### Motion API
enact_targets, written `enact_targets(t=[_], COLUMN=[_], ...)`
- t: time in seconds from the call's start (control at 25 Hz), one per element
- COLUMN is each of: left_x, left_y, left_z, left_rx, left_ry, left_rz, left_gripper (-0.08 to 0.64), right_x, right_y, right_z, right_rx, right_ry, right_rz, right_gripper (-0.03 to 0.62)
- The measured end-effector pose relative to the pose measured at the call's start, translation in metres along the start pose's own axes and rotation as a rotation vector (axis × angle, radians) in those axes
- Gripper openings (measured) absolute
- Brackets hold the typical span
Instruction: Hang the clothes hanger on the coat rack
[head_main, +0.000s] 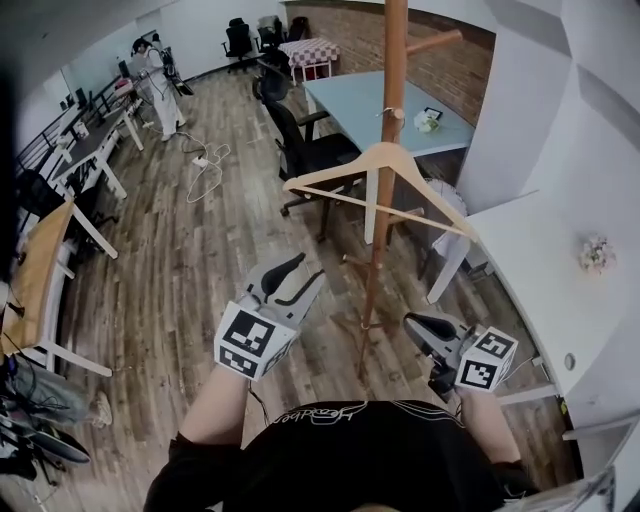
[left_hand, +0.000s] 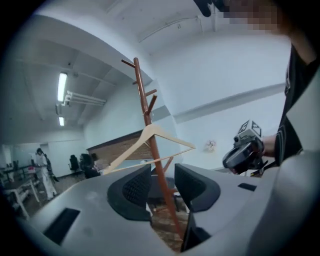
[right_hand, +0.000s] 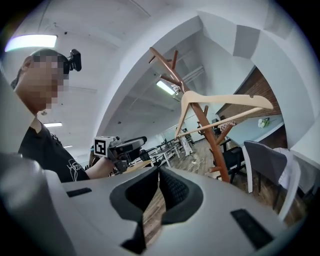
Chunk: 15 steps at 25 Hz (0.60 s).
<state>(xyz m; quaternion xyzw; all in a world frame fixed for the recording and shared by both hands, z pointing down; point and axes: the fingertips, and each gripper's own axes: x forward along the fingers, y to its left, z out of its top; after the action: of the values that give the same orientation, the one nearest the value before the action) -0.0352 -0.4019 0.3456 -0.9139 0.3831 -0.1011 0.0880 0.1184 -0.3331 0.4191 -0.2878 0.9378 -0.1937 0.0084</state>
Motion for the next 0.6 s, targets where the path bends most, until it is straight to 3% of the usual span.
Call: enact_targets(t=[0.2,0.48,0.6], left_x=[-0.052,-0.106,-0.127], left_y=[-0.053,-0.117,-0.135], left_z=[-0.005,-0.031,-0.035], left_rx=[-0.135,-0.42,-0.477], left_ry=[-0.06,-0.074,-0.082], left_rz=[-0.17,-0.372,-0.412], left_gripper=[0.041,0.011,0.009], right_x=[0.009,0.009,0.007], right_y=[0.048,0.108,0.134], right_z=[-0.026,-0.06,-0.064], right_rx=[0.019,0.038,0.033], right_ry=[0.029,0.041,0.026], right_rz=[-0.003,-0.013,-0.005], right_gripper=[0.041,0.041,0.041])
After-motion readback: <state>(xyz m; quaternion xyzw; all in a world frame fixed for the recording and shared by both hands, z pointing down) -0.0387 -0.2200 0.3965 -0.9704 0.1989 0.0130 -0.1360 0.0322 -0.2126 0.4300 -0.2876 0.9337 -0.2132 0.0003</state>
